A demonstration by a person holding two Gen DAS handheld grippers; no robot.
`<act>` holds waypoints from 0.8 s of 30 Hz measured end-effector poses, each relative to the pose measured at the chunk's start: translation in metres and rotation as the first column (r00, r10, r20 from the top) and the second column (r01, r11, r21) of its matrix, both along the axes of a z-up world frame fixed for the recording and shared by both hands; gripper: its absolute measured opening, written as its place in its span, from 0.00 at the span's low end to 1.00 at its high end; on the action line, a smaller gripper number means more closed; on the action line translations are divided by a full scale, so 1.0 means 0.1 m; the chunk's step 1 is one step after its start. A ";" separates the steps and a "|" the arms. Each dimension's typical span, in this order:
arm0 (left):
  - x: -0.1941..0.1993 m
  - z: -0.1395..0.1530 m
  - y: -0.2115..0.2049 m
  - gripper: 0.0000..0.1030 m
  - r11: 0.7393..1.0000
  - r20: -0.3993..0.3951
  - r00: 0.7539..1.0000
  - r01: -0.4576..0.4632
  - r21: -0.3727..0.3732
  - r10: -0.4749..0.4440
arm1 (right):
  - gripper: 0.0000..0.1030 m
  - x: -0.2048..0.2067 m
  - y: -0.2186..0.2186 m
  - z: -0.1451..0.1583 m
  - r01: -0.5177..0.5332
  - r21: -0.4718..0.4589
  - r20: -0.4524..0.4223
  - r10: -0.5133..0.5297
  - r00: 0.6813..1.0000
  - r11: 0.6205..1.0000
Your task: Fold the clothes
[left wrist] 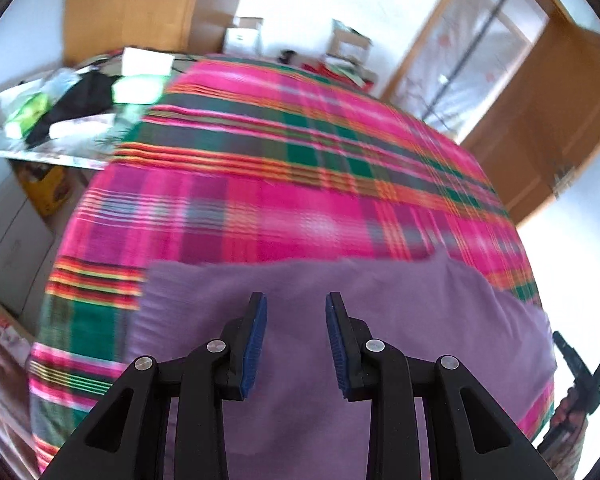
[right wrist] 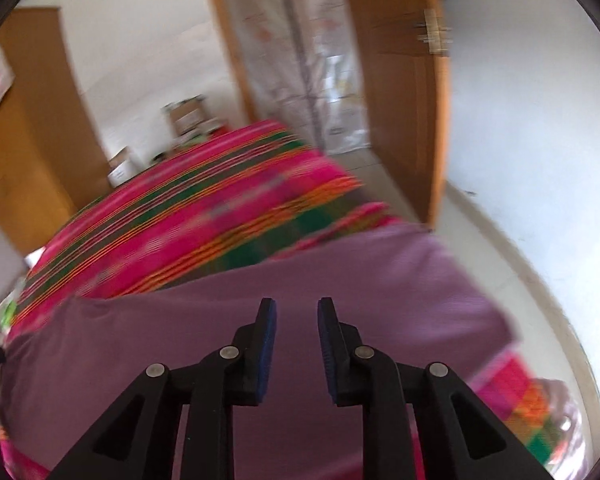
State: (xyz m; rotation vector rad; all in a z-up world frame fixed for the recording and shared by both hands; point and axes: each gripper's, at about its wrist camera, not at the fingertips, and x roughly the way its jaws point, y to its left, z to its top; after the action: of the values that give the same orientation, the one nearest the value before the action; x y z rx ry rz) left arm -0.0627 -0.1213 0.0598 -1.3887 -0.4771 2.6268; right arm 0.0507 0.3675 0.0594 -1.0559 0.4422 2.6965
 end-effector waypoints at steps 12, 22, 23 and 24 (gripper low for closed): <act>0.09 -0.13 -0.74 0.31 0.982 0.065 0.985 -0.166 0.090 0.160 | 0.22 -0.66 -1.36 -0.04 -0.365 -0.061 -0.007 0.366 0.931 0.929; 0.45 -0.24 -1.01 0.31 0.966 0.088 0.980 -0.193 0.171 0.180 | 0.26 -0.72 -2.85 -0.04 -0.709 -0.123 -0.028 0.711 0.702 0.695; 0.49 -0.25 -1.04 0.31 0.964 0.090 0.979 -0.196 0.179 0.182 | 0.27 -0.69 -3.00 -0.03 -0.737 -0.128 -0.032 0.740 0.672 0.664; 0.52 -0.26 -1.06 0.31 0.962 0.092 0.979 -0.199 0.187 0.184 | 0.29 -0.65 -3.13 -0.02 -0.763 -0.128 -0.039 0.765 0.642 0.634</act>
State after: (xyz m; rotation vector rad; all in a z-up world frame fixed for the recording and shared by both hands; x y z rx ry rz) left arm -0.0103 -0.2276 0.0341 -1.4462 -0.8959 2.5922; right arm -0.0144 0.0547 0.0571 -1.6045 0.1751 3.4178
